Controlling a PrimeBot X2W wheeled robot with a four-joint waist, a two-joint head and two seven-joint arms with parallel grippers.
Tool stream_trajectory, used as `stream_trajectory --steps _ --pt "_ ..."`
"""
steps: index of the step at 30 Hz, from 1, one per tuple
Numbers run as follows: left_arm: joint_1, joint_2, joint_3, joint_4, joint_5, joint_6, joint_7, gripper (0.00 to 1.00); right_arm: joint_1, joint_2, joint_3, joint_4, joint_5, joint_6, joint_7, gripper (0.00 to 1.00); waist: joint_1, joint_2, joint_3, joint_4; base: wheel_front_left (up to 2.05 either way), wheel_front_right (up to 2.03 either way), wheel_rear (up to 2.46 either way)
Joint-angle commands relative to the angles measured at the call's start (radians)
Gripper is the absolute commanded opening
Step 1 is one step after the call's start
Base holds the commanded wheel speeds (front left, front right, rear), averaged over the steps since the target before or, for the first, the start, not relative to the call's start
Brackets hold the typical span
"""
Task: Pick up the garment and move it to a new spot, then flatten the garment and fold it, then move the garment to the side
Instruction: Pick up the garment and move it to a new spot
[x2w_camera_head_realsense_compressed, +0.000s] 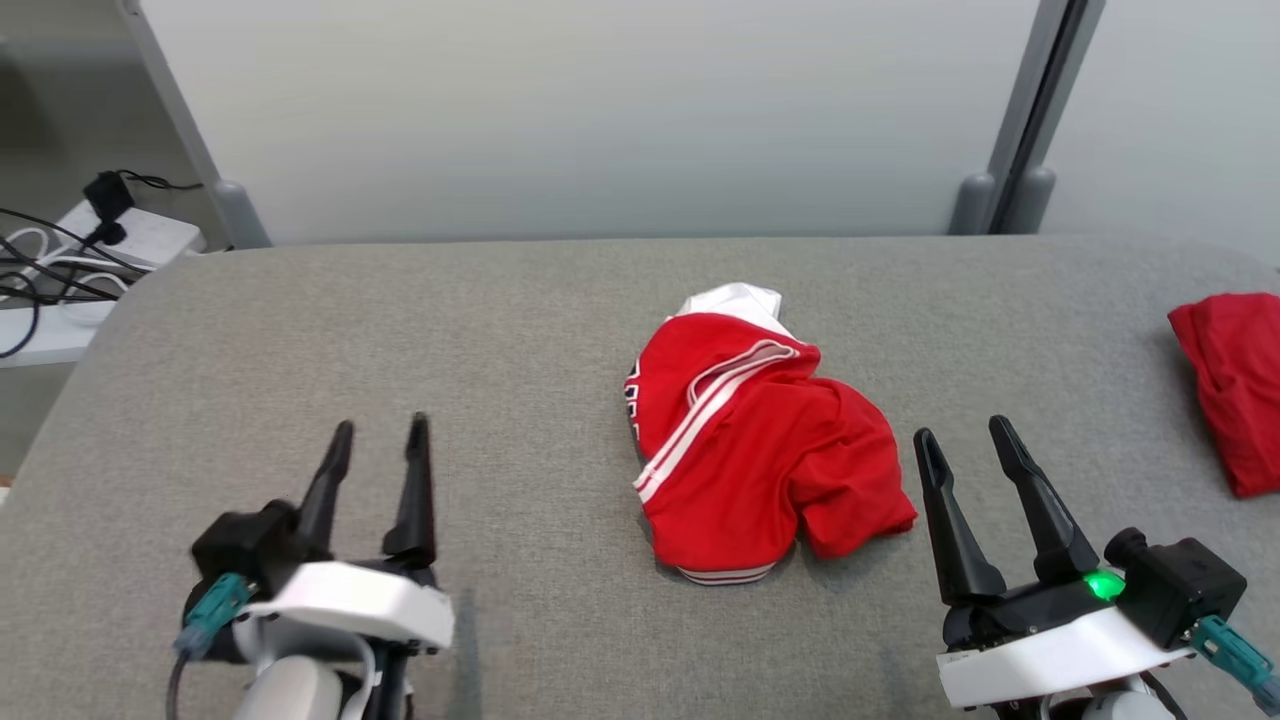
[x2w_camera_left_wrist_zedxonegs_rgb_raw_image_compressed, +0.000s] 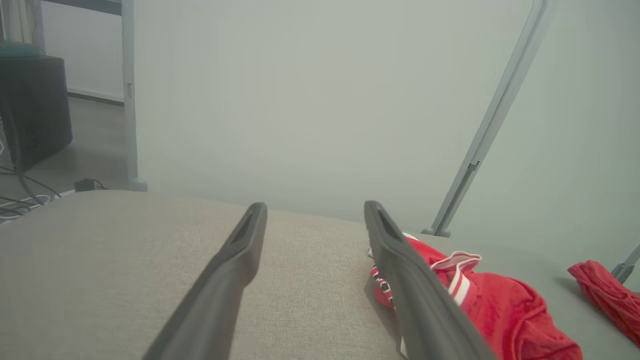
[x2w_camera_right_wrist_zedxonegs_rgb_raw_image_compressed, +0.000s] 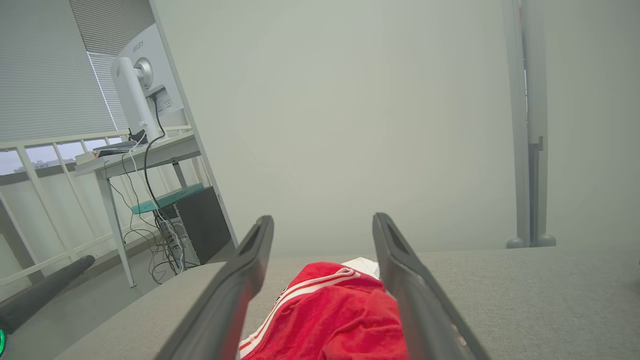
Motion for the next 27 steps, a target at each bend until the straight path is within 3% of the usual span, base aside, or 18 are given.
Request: stream_trajectory --steps 1,9,15,27 --pt "-0.004 0.013 0.059 -0.043 0.018 -0.007 -0.009 1.0 -0.013 0.0 0.017 -0.017 0.0 0.0 -0.006 1.0 0.0 -0.0001 -0.013 0.013 0.0 0.0 0.0" --pt "0.128 -0.011 0.183 -0.192 0.16 -0.015 -0.009 1.0 0.038 0.005 -0.043 0.001 -0.026 0.0 -0.006 1.0 0.0 -0.0001 -0.037 0.03 0.0 0.0 0.0" --pt "0.207 -0.023 0.198 -0.238 0.28 -0.043 -0.009 1.0 0.081 0.009 -0.06 0.025 -0.038 0.0 -0.006 1.0 0.0 -0.0001 -0.046 0.029 0.0 0.0 0.0" --pt "0.25 -0.036 0.195 -0.245 0.3 -0.049 -0.009 1.0 0.113 0.014 -0.101 0.105 -0.062 0.0 -0.006 1.0 0.0 -0.0001 -0.046 0.007 0.0 0.0 0.0"
